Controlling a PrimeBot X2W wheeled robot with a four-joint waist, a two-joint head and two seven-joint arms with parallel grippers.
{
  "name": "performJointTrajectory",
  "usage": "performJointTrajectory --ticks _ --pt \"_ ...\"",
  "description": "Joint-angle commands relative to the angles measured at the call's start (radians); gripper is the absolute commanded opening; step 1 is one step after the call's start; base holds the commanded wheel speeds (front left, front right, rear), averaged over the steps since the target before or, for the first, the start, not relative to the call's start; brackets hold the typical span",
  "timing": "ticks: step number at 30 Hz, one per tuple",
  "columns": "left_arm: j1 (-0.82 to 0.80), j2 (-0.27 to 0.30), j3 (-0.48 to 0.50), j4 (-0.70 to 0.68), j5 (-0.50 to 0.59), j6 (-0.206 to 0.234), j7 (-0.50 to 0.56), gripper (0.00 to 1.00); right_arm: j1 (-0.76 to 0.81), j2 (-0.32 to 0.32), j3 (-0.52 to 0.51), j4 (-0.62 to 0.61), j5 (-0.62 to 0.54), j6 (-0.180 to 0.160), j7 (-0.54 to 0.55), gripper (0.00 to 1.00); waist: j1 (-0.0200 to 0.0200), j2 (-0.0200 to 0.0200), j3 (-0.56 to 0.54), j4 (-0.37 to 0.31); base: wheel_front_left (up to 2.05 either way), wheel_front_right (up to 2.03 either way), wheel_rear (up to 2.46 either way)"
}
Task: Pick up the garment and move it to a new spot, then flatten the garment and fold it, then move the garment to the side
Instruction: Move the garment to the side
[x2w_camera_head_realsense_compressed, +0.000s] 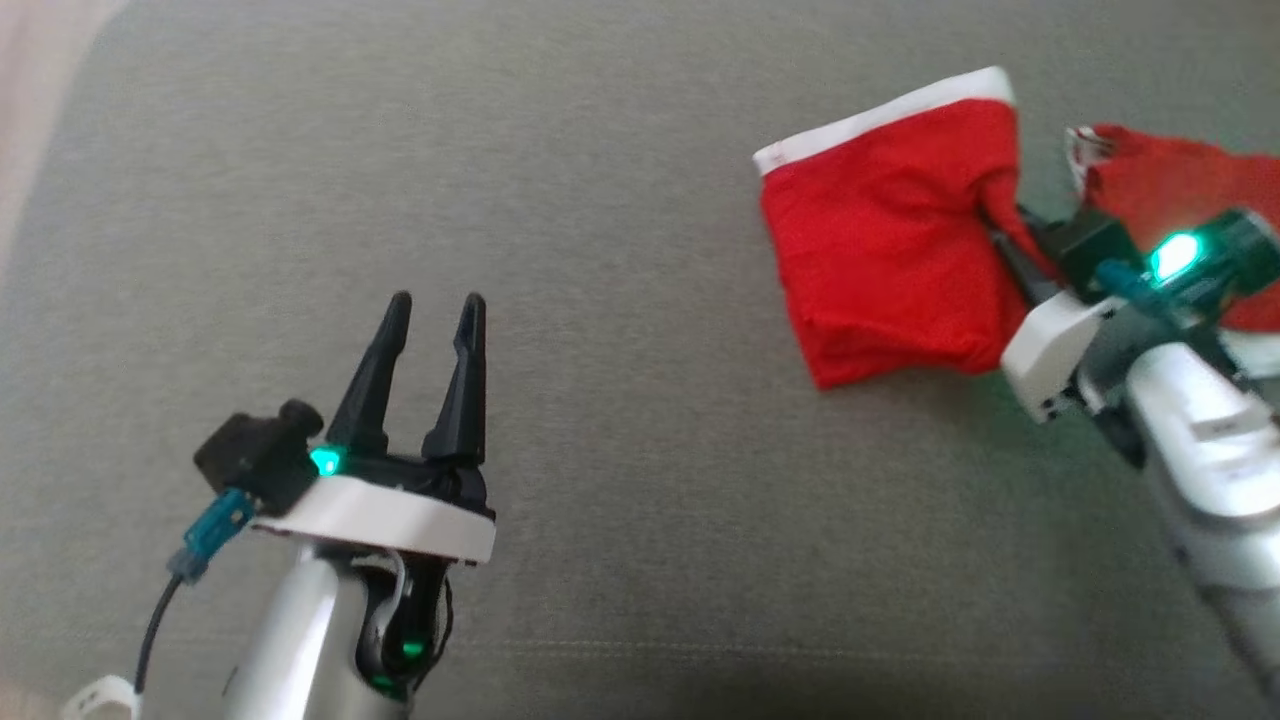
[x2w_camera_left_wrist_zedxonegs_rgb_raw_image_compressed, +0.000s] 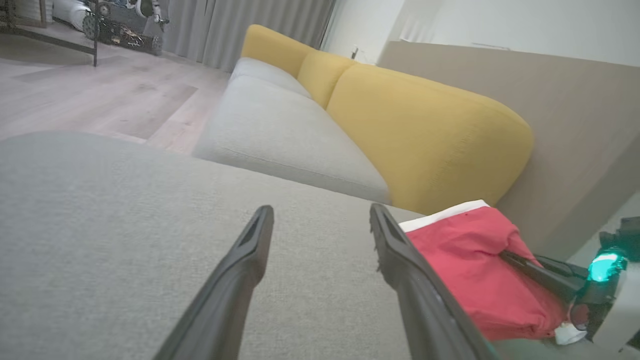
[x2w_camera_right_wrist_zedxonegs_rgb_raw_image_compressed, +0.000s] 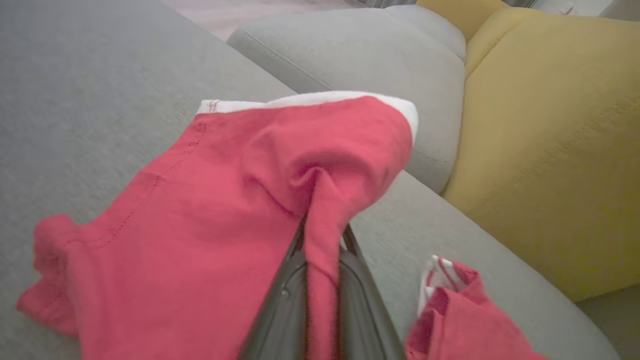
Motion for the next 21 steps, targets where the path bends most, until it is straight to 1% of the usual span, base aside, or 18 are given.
performJointTrajectory --ticks 1,7,12,18,21 --pt "-0.050 0.004 0.035 -0.037 0.015 -0.008 -0.006 1.00 -0.038 -0.044 0.025 -0.048 0.002 -0.001 0.014 0.00 0.0000 0.0000 0.046 -0.060 0.00 0.00 0.00" --pt "-0.089 0.004 0.050 -0.038 0.041 -0.025 -0.006 1.00 -0.097 -0.178 0.063 -0.112 0.045 -0.001 0.060 0.00 0.0000 0.0000 0.106 -0.133 0.00 0.00 0.00" --pt "-0.118 0.004 0.058 -0.035 0.058 -0.038 -0.006 1.00 -0.131 -0.282 0.064 -0.146 0.074 -0.001 0.107 0.00 0.0000 0.0000 0.152 -0.167 0.00 0.00 0.00" --pt "-0.141 0.004 0.058 -0.034 0.066 -0.048 -0.006 1.00 -0.133 -0.377 0.060 -0.151 0.100 -0.001 0.158 0.00 0.0000 0.0000 0.190 -0.173 0.00 0.00 0.00" --pt "-0.143 0.004 0.060 -0.033 0.066 -0.050 -0.006 1.00 -0.129 -0.392 0.050 -0.155 0.105 -0.001 0.180 0.00 0.0000 0.0000 0.197 -0.173 0.00 0.00 0.00"
